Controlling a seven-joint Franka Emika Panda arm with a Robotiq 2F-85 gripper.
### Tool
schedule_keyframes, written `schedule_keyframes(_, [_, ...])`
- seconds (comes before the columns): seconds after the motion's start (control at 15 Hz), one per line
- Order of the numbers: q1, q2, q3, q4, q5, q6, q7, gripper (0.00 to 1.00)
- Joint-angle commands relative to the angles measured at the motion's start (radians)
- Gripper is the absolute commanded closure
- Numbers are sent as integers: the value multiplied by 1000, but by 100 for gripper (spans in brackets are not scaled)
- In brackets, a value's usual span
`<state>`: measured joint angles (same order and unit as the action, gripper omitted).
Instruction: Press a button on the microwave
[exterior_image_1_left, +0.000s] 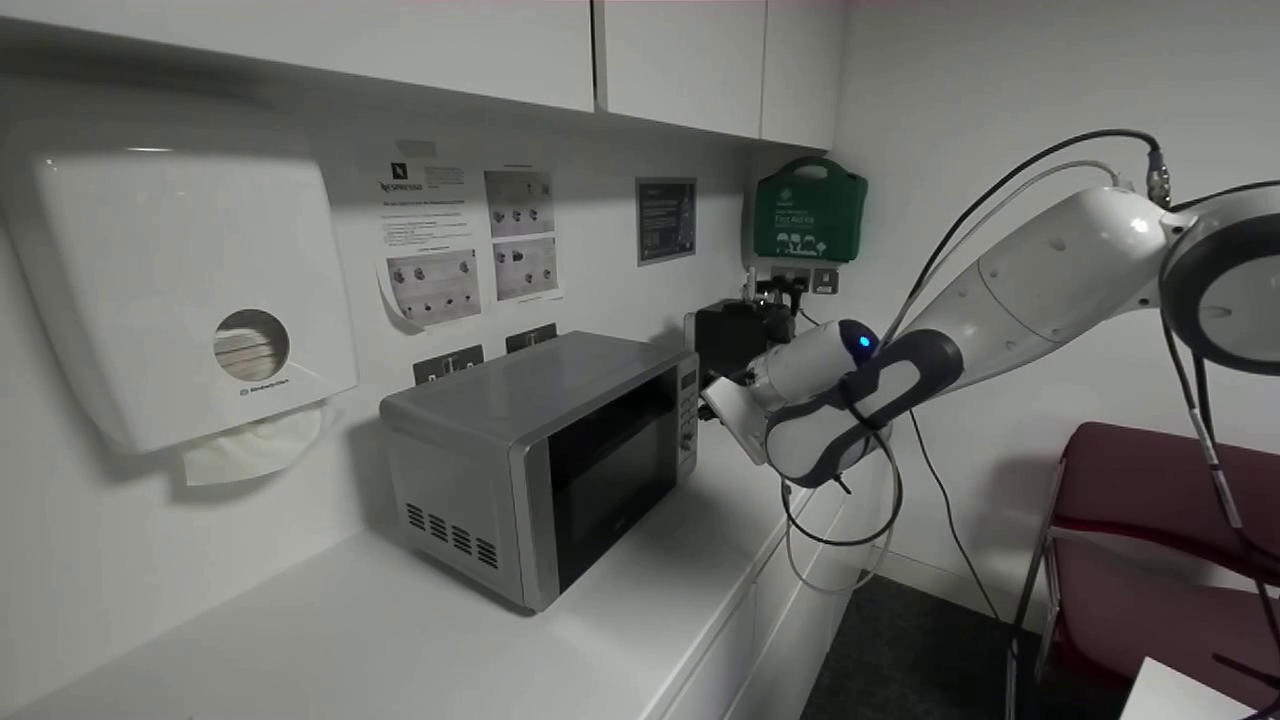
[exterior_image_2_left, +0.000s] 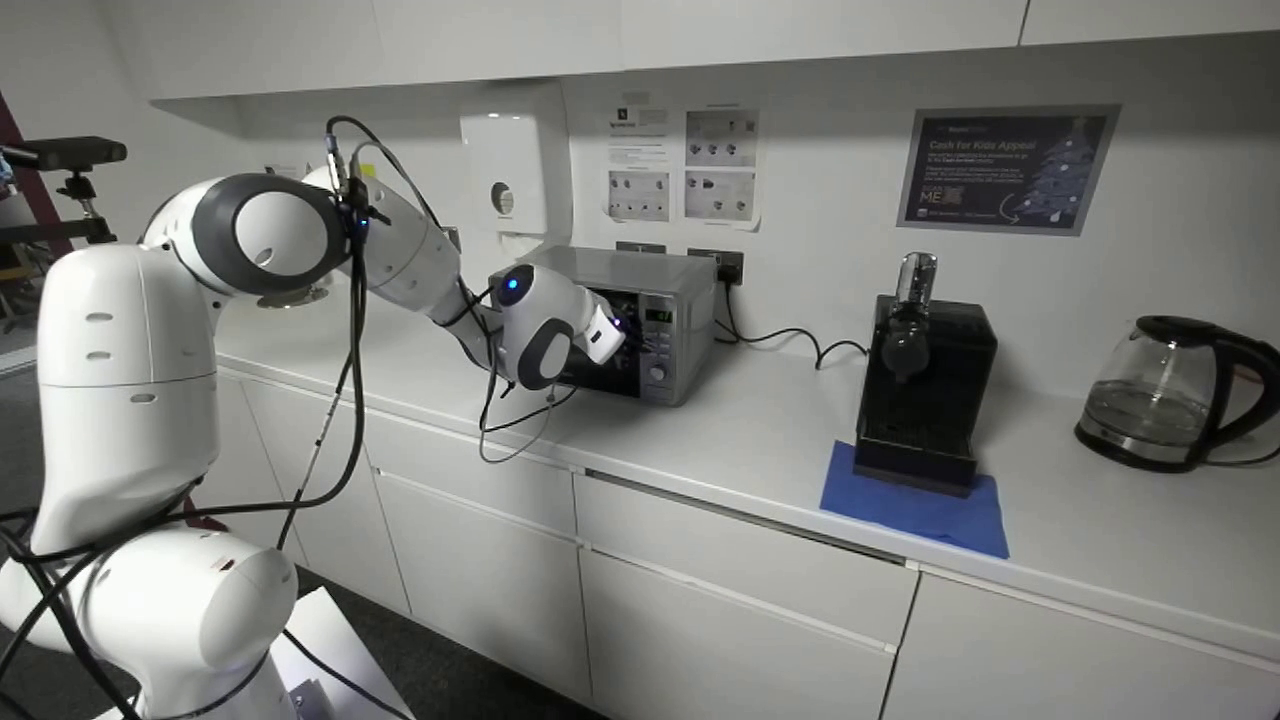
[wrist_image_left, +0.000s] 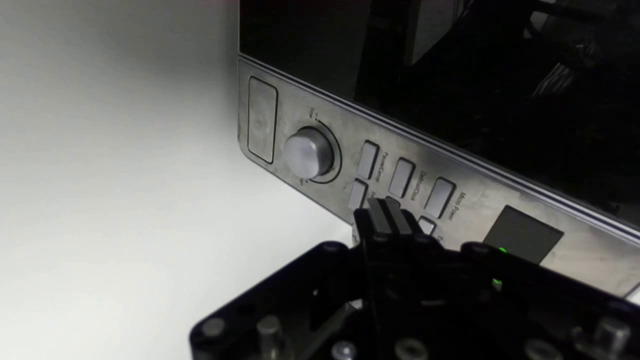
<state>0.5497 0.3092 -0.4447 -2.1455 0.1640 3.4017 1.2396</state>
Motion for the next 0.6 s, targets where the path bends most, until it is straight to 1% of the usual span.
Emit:
schedule_keyframes(0.0, [13,14,-23,28,3,-13,-13,100])
schedule_keyframes(0.53, [12,50,-23,66,2,-23,-11,100])
